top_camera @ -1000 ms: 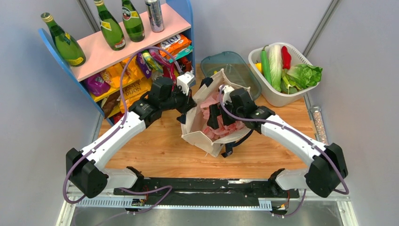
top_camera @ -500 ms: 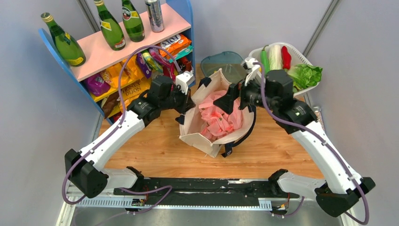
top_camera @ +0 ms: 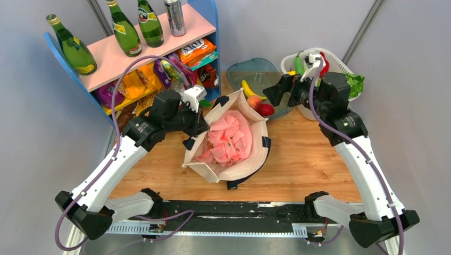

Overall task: Untie the knot of the grocery bags and take out the mixed food
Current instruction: Reset both arms

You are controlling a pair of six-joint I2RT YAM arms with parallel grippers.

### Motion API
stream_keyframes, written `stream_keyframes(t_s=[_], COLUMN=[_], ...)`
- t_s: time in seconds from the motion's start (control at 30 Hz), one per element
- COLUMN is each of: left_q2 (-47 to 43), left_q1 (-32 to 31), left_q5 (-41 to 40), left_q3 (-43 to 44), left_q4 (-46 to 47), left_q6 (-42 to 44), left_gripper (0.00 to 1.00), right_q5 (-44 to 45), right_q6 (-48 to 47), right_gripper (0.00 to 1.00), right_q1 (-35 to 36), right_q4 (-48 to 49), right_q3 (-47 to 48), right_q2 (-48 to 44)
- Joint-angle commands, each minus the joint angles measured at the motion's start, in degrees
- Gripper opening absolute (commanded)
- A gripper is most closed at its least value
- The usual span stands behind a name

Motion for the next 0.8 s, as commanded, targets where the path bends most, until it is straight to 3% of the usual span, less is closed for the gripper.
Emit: stream_keyframes(t_s=[0.0, 0.13, 0.2, 0.27, 0.3, 0.37, 0.43, 0.6, 0.77], left_q2=[-1.22, -0.71, -0.37, -0.22, -0.26, -0.75, -2.02, -10.25, -19.16], left_q1=[1.66, 3.42, 4.08, 4.39, 4.45, 4.47, 4.47, 4.47, 4.47], left_q5=[-1.02, -2.97, -4.34, -6.52, -8.31, -11.06, -15.03, -27.56, -36.36], left_q3=[-2.22, -3.78, -4.28, -4.57, -4.64, -4.73, -4.79, -6.98, -11.03], left_q4=[-0.37, 1.83, 3.42, 5.02, 5.58, 7.31, 9.20, 17.63, 26.81], left_q6=[-2.31, -2.37, -2.22, -1.94, -1.60, -0.54, 1.05, 6.16, 11.14], left_gripper=[0.00, 0.00, 0.11, 0.38, 0.61, 0.85, 0.96, 1.00, 1.00], right_q5=[-3.95, -3.93, -0.97, 3.77, 5.70, 10.07, 14.30, 23.18, 24.08], right_q6=[7.45, 9.88, 10.05, 10.07, 10.06, 9.70, 8.52, 2.27, -4.27], right_gripper=[1.00, 1.00, 1.00, 1.00, 1.00, 1.00, 1.00, 1.00, 1.00], right_q1=[-8.70, -14.64, -16.31, -17.70, -18.24, -18.74, -18.81, -18.81, -18.82], right_q4=[6.75, 7.48, 7.46, 7.38, 7.32, 7.19, 7.23, 9.16, 19.44], right_q3=[-2.58, -5.08, -6.55, -8.08, -8.72, -9.60, -10.23, -11.40, -17.62], right_q2=[-0.27, 0.23, 0.00, -0.69, -1.14, -2.39, -3.80, -6.85, -13.26])
